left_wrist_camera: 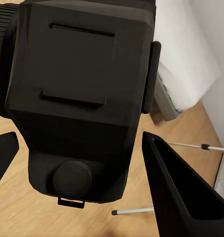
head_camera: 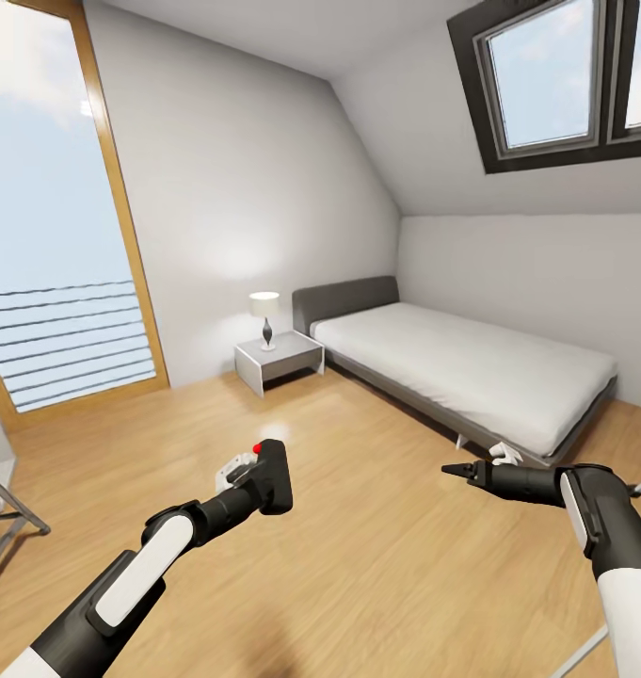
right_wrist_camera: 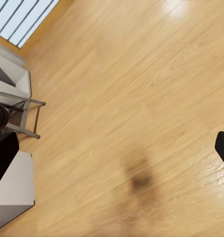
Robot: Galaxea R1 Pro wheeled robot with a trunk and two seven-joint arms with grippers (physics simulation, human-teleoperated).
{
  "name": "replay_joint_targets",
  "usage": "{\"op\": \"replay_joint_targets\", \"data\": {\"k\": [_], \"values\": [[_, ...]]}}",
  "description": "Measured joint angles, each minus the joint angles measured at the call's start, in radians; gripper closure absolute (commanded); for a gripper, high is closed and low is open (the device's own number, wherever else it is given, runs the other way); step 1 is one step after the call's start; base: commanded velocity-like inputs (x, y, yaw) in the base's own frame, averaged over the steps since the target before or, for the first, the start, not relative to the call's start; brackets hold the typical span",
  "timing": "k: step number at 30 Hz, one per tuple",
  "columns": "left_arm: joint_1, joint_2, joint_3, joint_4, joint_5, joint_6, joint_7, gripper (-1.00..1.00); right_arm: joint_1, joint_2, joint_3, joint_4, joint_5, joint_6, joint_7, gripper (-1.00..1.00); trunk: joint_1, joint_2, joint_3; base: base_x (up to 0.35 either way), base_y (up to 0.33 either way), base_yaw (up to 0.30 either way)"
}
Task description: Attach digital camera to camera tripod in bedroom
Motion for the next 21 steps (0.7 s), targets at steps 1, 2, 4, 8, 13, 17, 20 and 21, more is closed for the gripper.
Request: {"op": "replay_joint_targets", "data": {"k": [1,2,4,8,13,17,20,21], "values": [[0.000,0.000,0.000,0.000,0.000,0.000,0.000,1.00,0.000,0.000,0.000,0.000,0.000,0.000,0.000,-1.00,-0.004,0.007,0.003,0.000,0.000,0.000],[0.000,0.000,0.000,0.000,0.000,0.000,0.000,1.00,0.000,0.000,0.000,0.000,0.000,0.000,0.000,-1.00,-0.008,0.014,0.006,0.000,0.000,0.000],[0.000,0.000,0.000,0.000,0.000,0.000,0.000,1.00,0.000,0.000,0.000,0.000,-0.001,0.000,0.000,-1.00,-0.015,0.028,0.013,0.000,0.000,0.000],[0.000,0.000,0.000,0.000,0.000,0.000,0.000,1.00,0.000,0.000,0.000,0.000,-0.001,0.000,0.000,-1.00,-0.031,0.056,0.025,0.000,0.000,0.000],[0.000,0.000,0.000,0.000,0.000,0.000,0.000,1.00,0.000,0.000,0.000,0.000,-0.001,0.000,0.000,-1.00,-0.050,0.091,0.041,0.000,0.000,0.000],[0.000,-0.001,0.000,0.000,0.000,0.000,0.000,1.00,0.000,0.000,0.000,0.000,-0.001,0.000,0.000,-1.00,-0.065,0.119,0.053,0.000,0.000,0.000],[0.000,-0.001,0.001,0.000,0.000,0.000,0.000,1.00,0.000,0.000,0.000,0.000,-0.001,0.000,0.000,-1.00,-0.077,0.140,0.063,0.000,0.000,0.000],[0.000,-0.001,0.001,0.000,0.000,0.000,0.000,1.00,0.000,0.000,0.000,0.000,-0.001,0.000,0.000,-1.00,-0.081,0.147,0.066,0.000,0.000,0.000]]}}
